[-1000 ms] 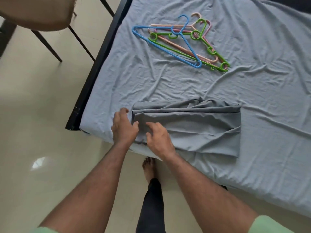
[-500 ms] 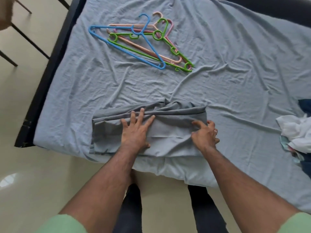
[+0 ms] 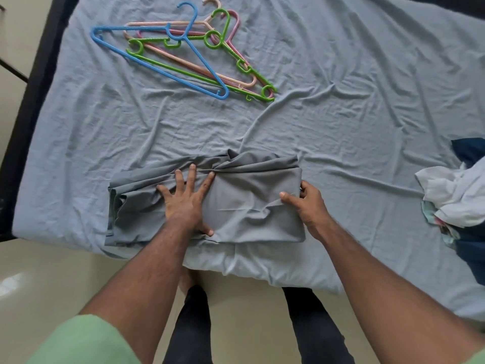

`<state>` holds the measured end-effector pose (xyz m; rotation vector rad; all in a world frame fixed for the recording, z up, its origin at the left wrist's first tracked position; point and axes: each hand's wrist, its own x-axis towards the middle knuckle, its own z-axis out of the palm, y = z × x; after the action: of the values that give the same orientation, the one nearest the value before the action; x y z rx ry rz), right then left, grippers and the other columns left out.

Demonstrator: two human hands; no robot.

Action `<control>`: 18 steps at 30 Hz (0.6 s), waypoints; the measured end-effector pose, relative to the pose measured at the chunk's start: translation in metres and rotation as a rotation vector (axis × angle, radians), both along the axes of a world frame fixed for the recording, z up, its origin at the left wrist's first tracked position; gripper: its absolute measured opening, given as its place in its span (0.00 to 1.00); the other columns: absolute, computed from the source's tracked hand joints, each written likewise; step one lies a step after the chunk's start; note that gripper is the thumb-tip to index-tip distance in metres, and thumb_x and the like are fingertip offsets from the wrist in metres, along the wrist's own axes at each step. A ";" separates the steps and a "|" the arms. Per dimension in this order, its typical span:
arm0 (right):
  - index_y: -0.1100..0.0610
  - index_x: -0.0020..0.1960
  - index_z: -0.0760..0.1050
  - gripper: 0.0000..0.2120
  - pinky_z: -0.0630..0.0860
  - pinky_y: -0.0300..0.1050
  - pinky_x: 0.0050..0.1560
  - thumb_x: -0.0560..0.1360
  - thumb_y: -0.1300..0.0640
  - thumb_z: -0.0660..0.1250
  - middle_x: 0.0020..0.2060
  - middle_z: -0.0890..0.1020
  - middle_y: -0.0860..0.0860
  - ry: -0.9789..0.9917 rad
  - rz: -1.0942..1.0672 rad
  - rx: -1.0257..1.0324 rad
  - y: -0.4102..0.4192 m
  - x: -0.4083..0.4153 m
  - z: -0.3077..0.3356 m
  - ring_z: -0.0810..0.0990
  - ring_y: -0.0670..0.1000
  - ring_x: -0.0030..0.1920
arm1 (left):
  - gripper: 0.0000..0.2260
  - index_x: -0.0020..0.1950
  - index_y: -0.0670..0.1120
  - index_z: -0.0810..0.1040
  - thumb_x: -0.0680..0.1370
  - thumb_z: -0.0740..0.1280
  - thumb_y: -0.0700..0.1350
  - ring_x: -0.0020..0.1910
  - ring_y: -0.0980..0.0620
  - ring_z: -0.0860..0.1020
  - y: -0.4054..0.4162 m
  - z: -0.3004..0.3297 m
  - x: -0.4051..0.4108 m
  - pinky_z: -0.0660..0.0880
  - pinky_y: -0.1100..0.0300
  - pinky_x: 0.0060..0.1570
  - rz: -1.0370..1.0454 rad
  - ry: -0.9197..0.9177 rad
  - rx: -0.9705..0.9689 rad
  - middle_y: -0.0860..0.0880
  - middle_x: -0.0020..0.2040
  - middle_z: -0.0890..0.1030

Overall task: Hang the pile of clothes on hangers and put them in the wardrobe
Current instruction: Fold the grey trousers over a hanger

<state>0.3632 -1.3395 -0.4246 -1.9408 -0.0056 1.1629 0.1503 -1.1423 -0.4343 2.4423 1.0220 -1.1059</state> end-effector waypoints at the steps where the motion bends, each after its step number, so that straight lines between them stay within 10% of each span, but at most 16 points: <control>1: 0.57 0.59 0.79 0.18 0.83 0.54 0.53 0.72 0.61 0.78 0.50 0.87 0.55 0.030 0.000 0.044 0.002 -0.002 0.007 0.85 0.60 0.54 | 0.71 0.74 0.62 0.23 0.55 0.78 0.72 0.78 0.34 0.32 -0.001 0.001 0.001 0.48 0.22 0.69 -0.003 0.003 -0.001 0.45 0.76 0.22; 6: 0.55 0.68 0.72 0.31 0.82 0.66 0.50 0.68 0.64 0.78 0.57 0.83 0.59 0.218 0.034 0.270 0.032 -0.040 0.050 0.84 0.63 0.55 | 0.71 0.74 0.62 0.23 0.56 0.78 0.71 0.78 0.37 0.31 0.003 0.007 -0.004 0.45 0.23 0.70 0.050 -0.098 -0.032 0.47 0.77 0.24; 9: 0.51 0.67 0.71 0.30 0.80 0.46 0.33 0.69 0.67 0.75 0.50 0.82 0.55 0.198 0.135 0.326 0.063 -0.078 0.074 0.83 0.53 0.44 | 0.61 0.76 0.63 0.26 0.63 0.70 0.76 0.79 0.38 0.34 0.020 0.018 -0.027 0.48 0.25 0.70 0.076 -0.194 0.036 0.48 0.79 0.28; 18: 0.45 0.80 0.53 0.46 0.81 0.51 0.50 0.68 0.62 0.70 0.51 0.83 0.50 0.053 0.460 0.277 0.189 -0.227 0.064 0.82 0.52 0.46 | 0.28 0.76 0.46 0.65 0.81 0.64 0.58 0.71 0.38 0.65 0.107 0.044 -0.144 0.62 0.38 0.65 0.661 -0.492 0.306 0.40 0.72 0.68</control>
<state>0.1361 -1.1502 -0.3609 -1.7045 -0.5816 1.4228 0.0060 -1.0349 -0.3907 2.1230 1.7109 -0.1365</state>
